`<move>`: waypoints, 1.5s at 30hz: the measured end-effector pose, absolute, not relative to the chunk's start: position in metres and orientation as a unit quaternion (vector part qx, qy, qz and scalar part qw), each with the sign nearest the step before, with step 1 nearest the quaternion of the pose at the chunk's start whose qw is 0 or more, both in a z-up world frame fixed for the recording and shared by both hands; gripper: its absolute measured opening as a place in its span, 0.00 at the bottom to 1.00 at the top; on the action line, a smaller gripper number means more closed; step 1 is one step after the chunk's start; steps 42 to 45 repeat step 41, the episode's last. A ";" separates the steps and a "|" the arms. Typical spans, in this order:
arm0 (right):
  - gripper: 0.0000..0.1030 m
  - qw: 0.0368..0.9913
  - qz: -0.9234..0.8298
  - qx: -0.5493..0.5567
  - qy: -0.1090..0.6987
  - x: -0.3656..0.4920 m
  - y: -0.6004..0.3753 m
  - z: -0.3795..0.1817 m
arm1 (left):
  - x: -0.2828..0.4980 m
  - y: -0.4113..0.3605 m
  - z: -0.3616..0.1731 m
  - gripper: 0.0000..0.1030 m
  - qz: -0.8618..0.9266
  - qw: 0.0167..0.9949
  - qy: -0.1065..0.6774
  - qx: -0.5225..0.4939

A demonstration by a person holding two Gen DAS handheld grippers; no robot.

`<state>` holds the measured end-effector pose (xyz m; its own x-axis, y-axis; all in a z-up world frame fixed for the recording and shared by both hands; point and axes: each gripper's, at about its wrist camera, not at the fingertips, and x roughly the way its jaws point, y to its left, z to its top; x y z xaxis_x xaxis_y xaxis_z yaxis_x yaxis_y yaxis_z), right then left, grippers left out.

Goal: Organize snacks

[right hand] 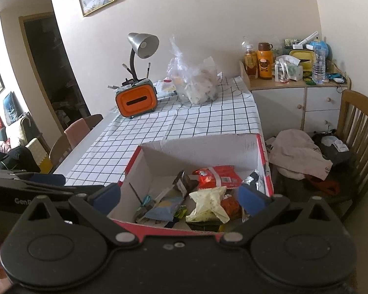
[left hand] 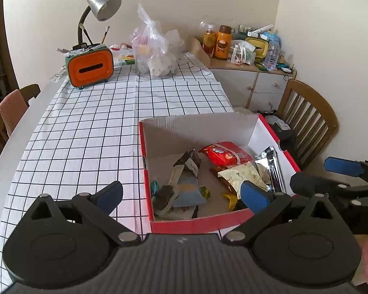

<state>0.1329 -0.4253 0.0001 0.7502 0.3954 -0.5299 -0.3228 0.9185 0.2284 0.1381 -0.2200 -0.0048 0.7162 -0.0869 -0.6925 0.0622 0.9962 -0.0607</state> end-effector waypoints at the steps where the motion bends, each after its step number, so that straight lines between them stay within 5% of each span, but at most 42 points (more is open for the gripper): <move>1: 0.99 0.934 0.191 0.059 0.296 0.133 -0.425 0.000 | 0.138 -0.220 -0.005 1.00 -0.041 0.926 0.375 -0.016; 45: 0.99 0.934 0.174 0.064 0.305 0.125 -0.436 -0.007 | 0.134 -0.227 -0.012 1.00 -0.067 0.918 0.390 -0.012</move>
